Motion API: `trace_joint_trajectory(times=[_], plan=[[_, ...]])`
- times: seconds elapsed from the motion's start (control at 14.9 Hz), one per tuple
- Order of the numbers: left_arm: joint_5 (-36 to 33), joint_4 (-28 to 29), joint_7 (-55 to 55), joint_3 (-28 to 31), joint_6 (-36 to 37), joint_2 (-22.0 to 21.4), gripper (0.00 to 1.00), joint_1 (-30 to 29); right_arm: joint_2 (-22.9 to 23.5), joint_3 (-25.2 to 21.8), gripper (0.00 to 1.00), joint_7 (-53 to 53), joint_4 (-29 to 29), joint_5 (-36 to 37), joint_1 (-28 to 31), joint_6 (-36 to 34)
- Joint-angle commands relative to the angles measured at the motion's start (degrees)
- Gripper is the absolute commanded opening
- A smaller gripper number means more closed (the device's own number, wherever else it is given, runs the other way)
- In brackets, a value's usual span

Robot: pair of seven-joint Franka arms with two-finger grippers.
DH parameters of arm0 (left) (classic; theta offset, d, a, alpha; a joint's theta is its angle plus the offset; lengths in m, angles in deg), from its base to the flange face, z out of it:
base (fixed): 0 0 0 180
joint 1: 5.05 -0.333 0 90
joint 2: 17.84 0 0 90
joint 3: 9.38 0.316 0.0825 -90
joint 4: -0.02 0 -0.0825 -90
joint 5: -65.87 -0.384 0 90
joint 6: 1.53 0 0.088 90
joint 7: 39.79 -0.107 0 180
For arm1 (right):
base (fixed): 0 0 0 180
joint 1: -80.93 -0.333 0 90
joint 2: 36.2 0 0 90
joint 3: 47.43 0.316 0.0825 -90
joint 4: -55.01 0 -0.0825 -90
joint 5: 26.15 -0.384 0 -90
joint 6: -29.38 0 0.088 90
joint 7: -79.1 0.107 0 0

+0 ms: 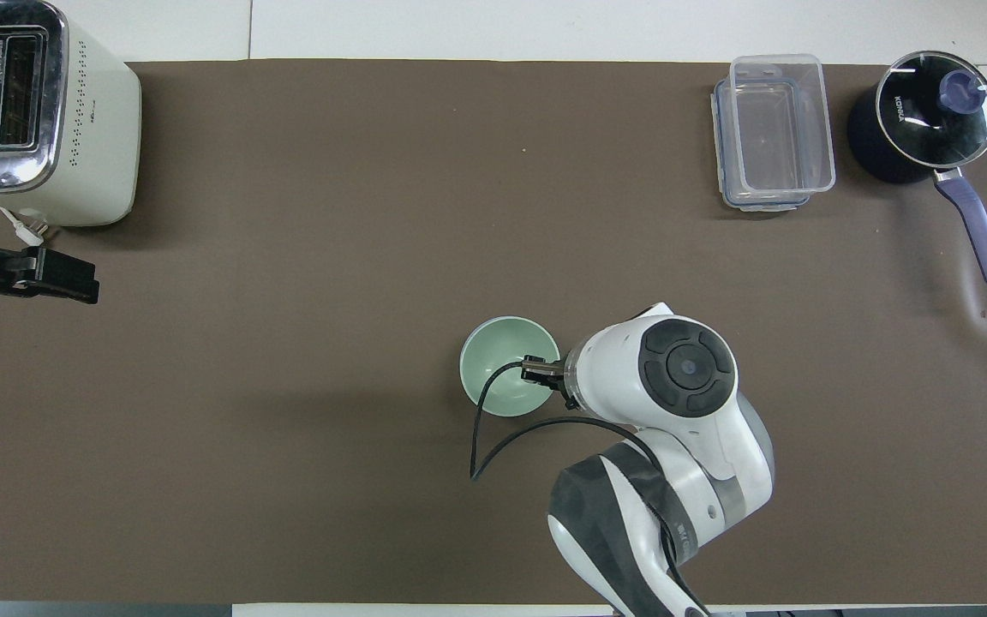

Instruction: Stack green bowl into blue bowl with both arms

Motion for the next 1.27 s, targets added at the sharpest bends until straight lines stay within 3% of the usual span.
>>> trace_joint_trajectory(times=[0.0,0.27,0.6,0.74,1.01,1.21], plan=[[-0.4,-2.2,0.5,7.3,2.1,0.7,1.00,7.2,-4.5,-0.1,1.00,-3.1,-1.6,-1.1,4.6,-5.3],[-0.5,-3.7,0.5,7.7,3.3,0.9,1.00,7.4,-10.3,-0.1,1.00,-9.7,-1.7,-1.0,13.1,-8.4],[-0.4,-4.0,0.5,7.6,3.5,1.6,1.00,7.5,-13.1,-0.3,1.00,-18.1,-2.6,2.7,21.5,-15.0],[-0.4,-4.1,0.5,7.5,3.7,1.6,1.00,7.5,-13.3,-0.3,1.00,-19.0,-2.6,10.2,22.2,-15.2],[-0.4,-3.7,0.0,7.8,2.9,0.8,1.00,7.4,-13.2,-0.2,1.00,-24.3,-3.0,10.4,25.8,-15.2],[-0.4,-3.7,0.4,7.7,2.6,0.8,1.00,8.0,-10.5,-0.2,1.00,-24.8,-10.8,10.3,27.4,-20.5]])
